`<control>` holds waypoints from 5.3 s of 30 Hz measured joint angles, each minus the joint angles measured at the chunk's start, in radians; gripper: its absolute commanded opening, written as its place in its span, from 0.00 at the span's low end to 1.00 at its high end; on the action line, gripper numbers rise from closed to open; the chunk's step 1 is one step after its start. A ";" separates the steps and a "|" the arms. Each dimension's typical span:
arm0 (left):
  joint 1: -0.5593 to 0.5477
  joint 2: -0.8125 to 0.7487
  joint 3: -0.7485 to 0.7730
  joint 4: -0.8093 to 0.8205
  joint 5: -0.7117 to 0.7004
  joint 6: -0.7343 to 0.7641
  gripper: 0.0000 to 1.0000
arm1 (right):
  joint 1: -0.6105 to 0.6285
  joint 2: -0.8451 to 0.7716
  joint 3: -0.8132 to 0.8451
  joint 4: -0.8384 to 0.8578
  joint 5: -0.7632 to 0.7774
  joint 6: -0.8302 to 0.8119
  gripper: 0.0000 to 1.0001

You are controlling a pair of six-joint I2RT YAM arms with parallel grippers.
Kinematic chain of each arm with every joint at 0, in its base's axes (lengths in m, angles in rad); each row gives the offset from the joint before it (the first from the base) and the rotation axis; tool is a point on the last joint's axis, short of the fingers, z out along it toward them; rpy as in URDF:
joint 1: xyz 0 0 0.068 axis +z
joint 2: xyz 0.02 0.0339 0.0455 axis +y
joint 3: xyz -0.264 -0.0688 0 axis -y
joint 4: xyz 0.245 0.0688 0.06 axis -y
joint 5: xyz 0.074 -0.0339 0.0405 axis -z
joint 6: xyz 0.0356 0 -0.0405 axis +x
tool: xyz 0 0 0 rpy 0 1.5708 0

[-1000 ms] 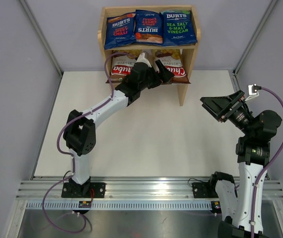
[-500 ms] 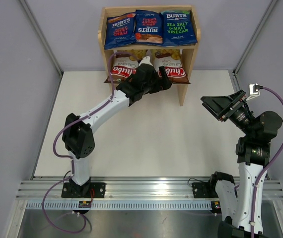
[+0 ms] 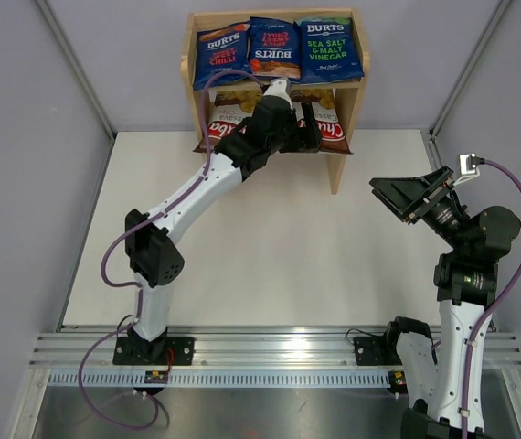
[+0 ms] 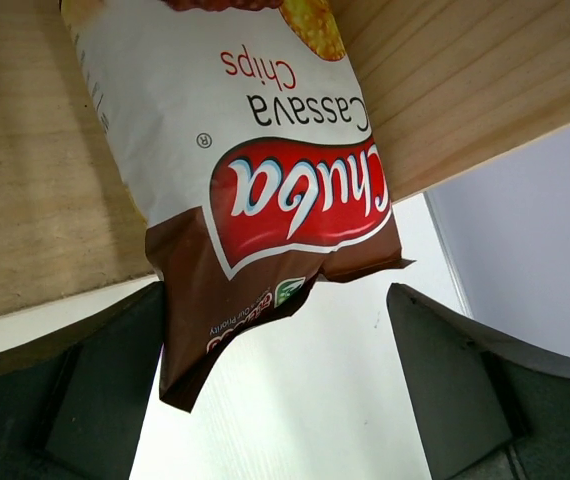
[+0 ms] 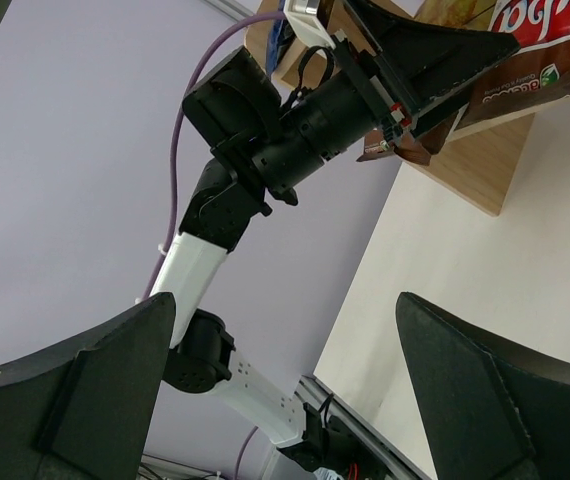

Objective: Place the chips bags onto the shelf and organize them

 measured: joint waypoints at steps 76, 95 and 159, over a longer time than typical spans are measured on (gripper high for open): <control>0.019 0.070 -0.283 0.687 -0.071 0.279 0.59 | 0.027 -0.013 -0.006 0.062 -0.032 0.045 0.99; 0.035 0.032 -0.285 0.645 0.021 0.303 0.85 | 0.028 -0.014 -0.011 0.078 -0.041 0.047 0.99; 0.041 -0.315 -0.534 0.512 -0.219 0.353 0.75 | 0.028 -0.018 -0.011 0.001 -0.004 -0.045 0.99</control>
